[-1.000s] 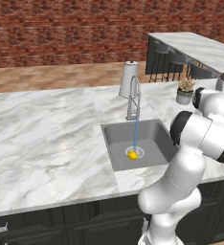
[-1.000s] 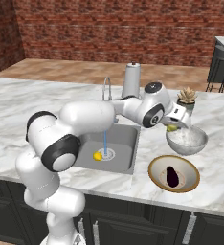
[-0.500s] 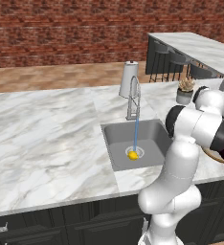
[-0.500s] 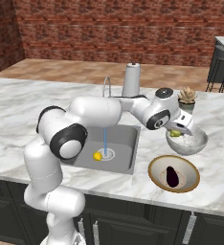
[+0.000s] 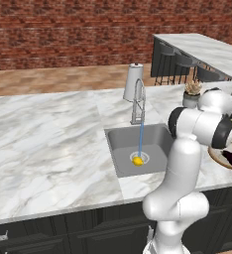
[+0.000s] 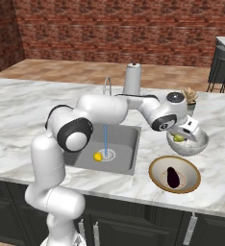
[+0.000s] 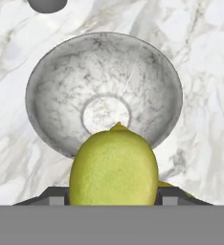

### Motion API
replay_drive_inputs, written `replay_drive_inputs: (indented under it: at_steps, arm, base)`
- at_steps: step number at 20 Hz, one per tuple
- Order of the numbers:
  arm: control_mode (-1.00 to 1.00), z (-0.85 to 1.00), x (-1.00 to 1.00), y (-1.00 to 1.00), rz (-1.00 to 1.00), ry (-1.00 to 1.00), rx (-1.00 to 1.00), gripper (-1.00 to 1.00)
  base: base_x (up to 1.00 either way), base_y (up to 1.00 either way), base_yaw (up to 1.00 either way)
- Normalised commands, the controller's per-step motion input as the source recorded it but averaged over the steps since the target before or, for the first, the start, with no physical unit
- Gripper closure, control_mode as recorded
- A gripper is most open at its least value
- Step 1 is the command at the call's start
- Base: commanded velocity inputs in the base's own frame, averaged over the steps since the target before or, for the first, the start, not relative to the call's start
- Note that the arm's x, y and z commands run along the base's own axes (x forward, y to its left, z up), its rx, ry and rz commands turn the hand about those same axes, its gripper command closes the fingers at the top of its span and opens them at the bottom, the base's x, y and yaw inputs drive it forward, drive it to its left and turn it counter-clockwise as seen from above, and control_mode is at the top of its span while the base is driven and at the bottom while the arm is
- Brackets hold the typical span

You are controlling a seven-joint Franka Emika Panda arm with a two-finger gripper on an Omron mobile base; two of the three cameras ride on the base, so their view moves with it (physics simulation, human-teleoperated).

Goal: Pick the lemons from the sink and place them in one bowl. Place the eggplant in the other bowl. Then turn off the sink faucet.

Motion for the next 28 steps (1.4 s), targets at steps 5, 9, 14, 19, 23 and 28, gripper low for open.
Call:
replay_drive_inputs:
  at_steps: [5,9,14,19,23,28]
  arm:
    - [-1.00,-0.13,0.13,0.00,0.00,0.00,0.00,1.00]
    - [-1.00,-0.07,0.39,0.00,0.00,0.00,0.00,1.00]
    - [-1.00,0.00,0.37,0.00,0.00,0.00,0.00,1.00]
    - [-1.00,-0.09,0.20,-0.12,0.00,0.00,0.00,1.00]
    - [-1.00,-0.15,0.14,-0.12,0.00,0.00,0.01,1.00]
    - [-1.00,-0.19,0.14,-0.12,0.00,0.00,0.02,1.00]
  base:
    - [0.00,0.00,0.00]
    - [0.00,0.00,0.00]
    - [0.00,0.00,0.00]
    - [0.00,0.00,0.00]
    - [0.00,0.00,0.00]
    - [0.00,0.00,0.00]
